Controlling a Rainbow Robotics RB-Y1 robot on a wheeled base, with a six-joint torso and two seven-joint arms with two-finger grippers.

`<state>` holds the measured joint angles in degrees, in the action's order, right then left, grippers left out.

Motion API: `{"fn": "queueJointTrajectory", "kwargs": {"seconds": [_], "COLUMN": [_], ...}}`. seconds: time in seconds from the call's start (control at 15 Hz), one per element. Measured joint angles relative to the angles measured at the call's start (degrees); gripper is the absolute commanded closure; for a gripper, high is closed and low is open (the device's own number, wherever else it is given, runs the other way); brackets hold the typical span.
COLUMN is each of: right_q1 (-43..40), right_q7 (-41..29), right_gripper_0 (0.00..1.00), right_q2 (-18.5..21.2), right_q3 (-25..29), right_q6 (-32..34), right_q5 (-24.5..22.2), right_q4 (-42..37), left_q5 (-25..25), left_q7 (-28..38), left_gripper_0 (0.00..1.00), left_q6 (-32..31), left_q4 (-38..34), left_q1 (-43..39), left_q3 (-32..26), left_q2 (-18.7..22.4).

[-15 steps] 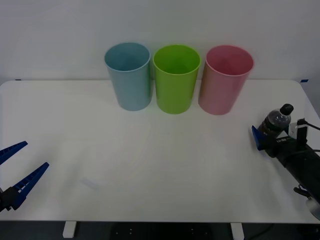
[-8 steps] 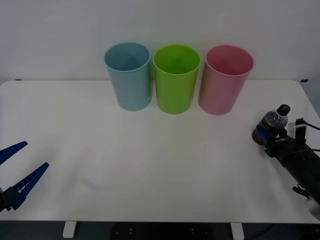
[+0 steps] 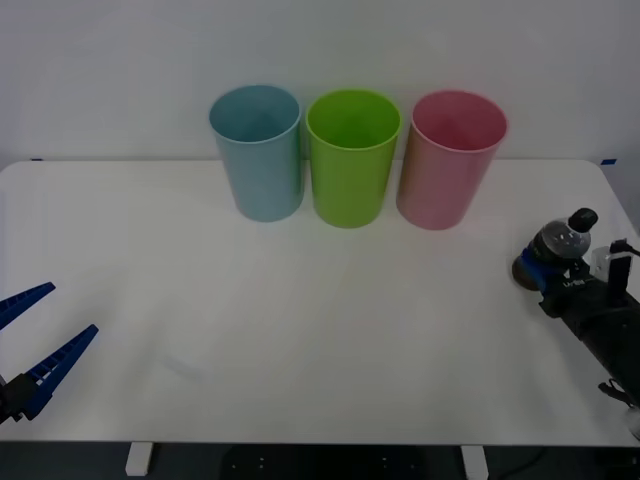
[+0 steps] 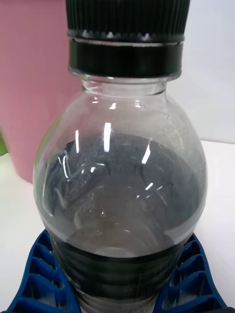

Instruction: Grasp the object on the table and drop it into the matching bin: aluminum can to the light blue bin, PET bottle to the pink bin.

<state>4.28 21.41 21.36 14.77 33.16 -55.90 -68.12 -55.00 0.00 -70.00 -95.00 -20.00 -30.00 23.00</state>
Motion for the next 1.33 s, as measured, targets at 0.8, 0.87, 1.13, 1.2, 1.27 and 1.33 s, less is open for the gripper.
{"fn": "queueJointTrajectory", "kwargs": {"seconds": [0.8,0.87,1.13,1.2,1.27,1.33], "right_q1": [-13.76,-14.08,-14.45,-14.38,-14.16,-13.68], "right_q7": [-24.35,-26.44,-35.63,-37.75,-40.14,-42.08], "right_gripper_0": [1.0,1.0,1.0,1.0,1.0,1.0], "right_q2": [1.85,2.35,5.84,6.99,8.36,9.8], "right_q3": [-1.2,-1.3,-1.32,-1.3,-1.27,-1.31], "right_q6": [0.08,0.13,0.09,0.08,-0.01,-0.25], "right_q5": [-1.23,-1.23,-1.24,-1.24,-1.22,-1.2], "right_q4": [-28.03,-29.66,-35.24,-36.35,-37.5,-38.39], "left_q5": [0.0,0.0,0.0,0.0,0.0,0.0], "left_q7": [0.0,0.0,0.0,0.0,0.0,0.0], "left_gripper_0": [0.0,0.0,0.0,0.0,0.0,0.0], "left_q6": [0.0,0.0,0.0,0.0,0.0,0.0], "left_q4": [0.0,0.0,0.0,0.0,0.0,0.0], "left_q1": [0.0,0.0,0.0,0.0,0.0,0.0], "left_q3": [0.0,0.0,0.0,0.0,0.0,0.0], "left_q2": [0.0,0.0,0.0,0.0,0.0,0.0]}}
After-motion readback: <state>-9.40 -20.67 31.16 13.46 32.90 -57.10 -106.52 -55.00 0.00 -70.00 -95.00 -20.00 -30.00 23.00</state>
